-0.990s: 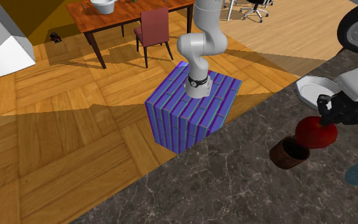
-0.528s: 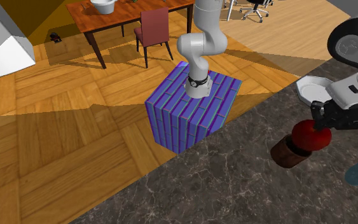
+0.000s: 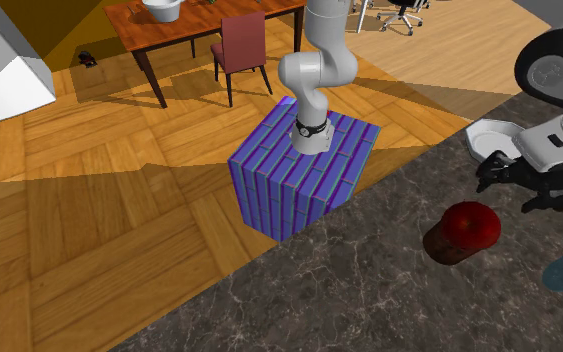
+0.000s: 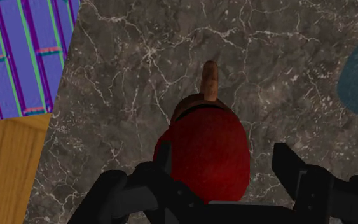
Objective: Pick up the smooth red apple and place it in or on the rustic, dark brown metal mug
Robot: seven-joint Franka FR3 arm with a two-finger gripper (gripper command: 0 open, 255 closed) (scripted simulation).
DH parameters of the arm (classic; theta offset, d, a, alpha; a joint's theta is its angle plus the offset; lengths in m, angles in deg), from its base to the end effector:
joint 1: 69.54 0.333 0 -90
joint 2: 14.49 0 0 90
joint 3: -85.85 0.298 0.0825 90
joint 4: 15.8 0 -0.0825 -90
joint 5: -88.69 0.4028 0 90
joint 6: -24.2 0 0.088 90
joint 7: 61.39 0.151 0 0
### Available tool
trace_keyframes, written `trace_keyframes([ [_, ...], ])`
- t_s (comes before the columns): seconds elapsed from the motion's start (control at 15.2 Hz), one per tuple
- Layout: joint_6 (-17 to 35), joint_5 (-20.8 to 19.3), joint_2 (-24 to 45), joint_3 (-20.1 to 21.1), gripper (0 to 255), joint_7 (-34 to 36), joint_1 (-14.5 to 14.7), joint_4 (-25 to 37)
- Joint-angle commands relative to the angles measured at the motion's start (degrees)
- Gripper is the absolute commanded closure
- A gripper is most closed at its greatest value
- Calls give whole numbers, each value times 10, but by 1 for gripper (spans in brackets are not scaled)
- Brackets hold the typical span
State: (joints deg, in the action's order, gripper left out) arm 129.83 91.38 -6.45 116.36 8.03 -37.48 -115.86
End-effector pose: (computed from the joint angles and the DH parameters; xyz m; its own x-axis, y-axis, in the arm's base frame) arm 0.2850 0.5412 0.4272 0.9841 -0.1339 -0.1171 -0.1368 -0.9905 -0.0173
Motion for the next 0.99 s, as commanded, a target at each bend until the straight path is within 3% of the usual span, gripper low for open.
trace_keyframes([
  [0.0,0,0,0,0,0,0,0,0],
  [0.13,0,0,0,0,0,0,0,0],
  [0.4,-73,-1,0,-1,0,1,-2,73],
  [0.92,-73,-1,0,-1,0,1,-2,73],
])
